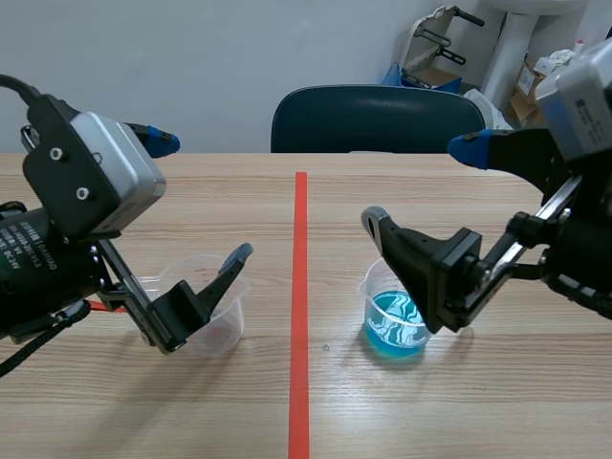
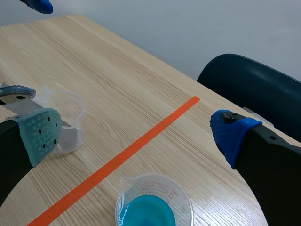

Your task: Do the redox reaction experiment

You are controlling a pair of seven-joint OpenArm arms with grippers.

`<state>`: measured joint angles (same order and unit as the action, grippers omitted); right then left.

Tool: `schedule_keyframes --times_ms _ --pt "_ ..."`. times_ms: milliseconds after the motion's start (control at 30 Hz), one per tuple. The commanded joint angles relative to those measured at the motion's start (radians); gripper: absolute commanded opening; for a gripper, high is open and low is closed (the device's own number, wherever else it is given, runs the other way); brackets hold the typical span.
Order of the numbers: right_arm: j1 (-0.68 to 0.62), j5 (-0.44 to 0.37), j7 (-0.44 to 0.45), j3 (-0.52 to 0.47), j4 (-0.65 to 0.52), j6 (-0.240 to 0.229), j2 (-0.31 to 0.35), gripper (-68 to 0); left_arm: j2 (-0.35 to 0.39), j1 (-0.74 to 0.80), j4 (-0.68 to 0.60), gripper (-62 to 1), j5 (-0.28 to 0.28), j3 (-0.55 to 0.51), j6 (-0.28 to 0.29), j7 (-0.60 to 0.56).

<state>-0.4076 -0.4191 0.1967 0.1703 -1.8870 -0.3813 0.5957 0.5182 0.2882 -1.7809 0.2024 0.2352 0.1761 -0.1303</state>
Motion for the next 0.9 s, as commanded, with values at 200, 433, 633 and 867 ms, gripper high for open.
schedule_keyframes --times_ms 200,433,633,867 --pt "0.022 -0.011 0.008 -0.001 -0.019 -0.001 0.010 0.4 0.001 -0.001 -0.012 1.4 -0.002 -0.007 -0.009 -0.008" --pt "0.022 -0.011 0.004 -0.001 -0.019 -0.001 0.010 0.4 0.015 0.000 -0.012 1.4 0.001 -0.022 -0.009 -0.012" --pt "0.022 -0.011 -0.019 -0.001 -0.019 -0.001 0.010 0.4 0.071 0.000 -0.012 1.4 -0.007 -0.039 -0.009 -0.032" --pt "0.022 -0.010 -0.019 0.000 -0.019 -0.013 0.010 0.4 0.134 0.069 -0.012 1.4 -0.007 -0.102 -0.009 -0.114"
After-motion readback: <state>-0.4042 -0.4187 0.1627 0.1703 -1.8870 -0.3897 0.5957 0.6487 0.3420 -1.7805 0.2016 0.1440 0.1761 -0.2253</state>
